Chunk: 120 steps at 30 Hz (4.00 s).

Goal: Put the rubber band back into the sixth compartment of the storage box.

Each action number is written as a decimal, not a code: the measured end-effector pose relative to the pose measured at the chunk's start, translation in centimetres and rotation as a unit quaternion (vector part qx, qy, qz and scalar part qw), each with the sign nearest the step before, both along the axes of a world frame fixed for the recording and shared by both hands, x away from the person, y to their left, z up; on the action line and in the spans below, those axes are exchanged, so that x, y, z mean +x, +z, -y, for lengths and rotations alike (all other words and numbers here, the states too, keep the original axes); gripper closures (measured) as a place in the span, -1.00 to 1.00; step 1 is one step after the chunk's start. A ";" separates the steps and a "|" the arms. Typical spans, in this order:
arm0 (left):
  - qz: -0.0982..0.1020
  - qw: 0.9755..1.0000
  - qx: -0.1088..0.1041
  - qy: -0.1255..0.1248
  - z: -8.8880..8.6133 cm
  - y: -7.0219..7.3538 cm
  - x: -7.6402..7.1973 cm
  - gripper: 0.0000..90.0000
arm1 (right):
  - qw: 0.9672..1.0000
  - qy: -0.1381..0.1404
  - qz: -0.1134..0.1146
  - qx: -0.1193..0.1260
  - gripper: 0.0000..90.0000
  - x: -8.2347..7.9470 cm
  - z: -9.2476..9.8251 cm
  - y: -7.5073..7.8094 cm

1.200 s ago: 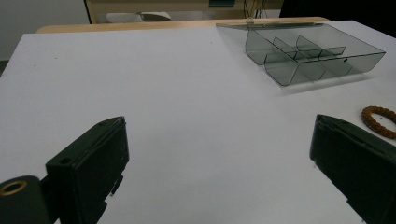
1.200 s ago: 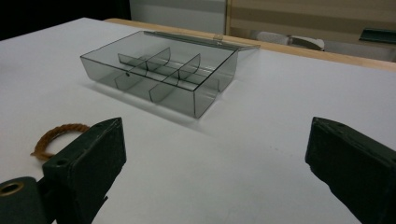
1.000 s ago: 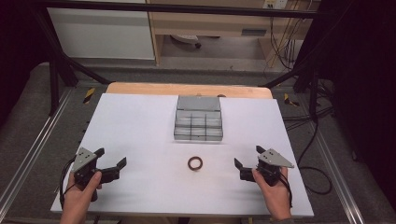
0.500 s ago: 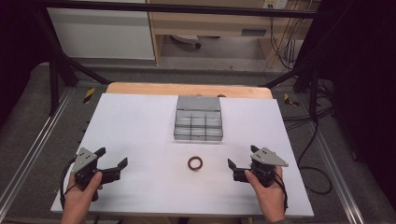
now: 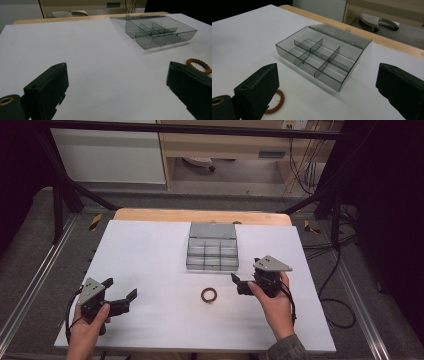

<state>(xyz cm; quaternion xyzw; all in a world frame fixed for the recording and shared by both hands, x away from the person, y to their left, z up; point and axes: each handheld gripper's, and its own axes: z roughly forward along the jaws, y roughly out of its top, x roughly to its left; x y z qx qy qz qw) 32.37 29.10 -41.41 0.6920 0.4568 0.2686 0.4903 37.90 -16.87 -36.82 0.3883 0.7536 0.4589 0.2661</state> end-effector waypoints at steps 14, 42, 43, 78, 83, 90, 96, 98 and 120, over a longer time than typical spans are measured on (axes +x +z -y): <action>-0.006 1.000 0.009 0.002 0.1 -0.3 -0.1 -0.91 | 1.000 0.007 -0.019 -0.003 -0.92 1.4 -3.1 -1.1; -0.017 1.000 0.009 0.002 0.0 -0.5 0.1 -0.91 | 0.991 0.043 -0.125 -0.025 -0.20 1.3 -6.3 -5.4; -0.017 1.000 0.010 0.000 0.0 -0.5 0.1 -0.91 | 0.990 0.044 -0.129 -0.027 -0.17 1.3 -6.4 -5.5; -0.026 0.999 0.025 -0.014 0.8 -0.8 0.2 -0.91 | 0.983 0.055 -0.157 -0.082 0.87 1.3 -7.8 -8.1; -0.028 0.999 0.029 -0.020 1.1 -0.9 0.2 -0.90 | 0.984 0.057 -0.152 -0.074 0.91 1.2 -7.7 -8.2; -0.031 0.999 0.017 -0.013 0.8 -0.9 0.2 -0.90 | 0.988 0.060 -0.129 -0.062 0.91 1.0 -7.8 -7.8; -0.030 0.999 0.006 -0.008 0.7 -0.7 0.0 -0.89 | 0.991 0.067 -0.108 -0.050 0.91 0.6 -7.4 -7.1; -0.029 1.000 0.007 -0.008 0.7 -0.7 0.0 -0.90 | 0.991 0.070 -0.103 -0.045 0.91 0.6 -7.2 -6.7; -0.025 1.000 0.001 -0.004 0.6 -0.6 0.1 -0.89 | 0.997 0.057 -0.055 0.016 0.91 0.3 -5.2 -4.7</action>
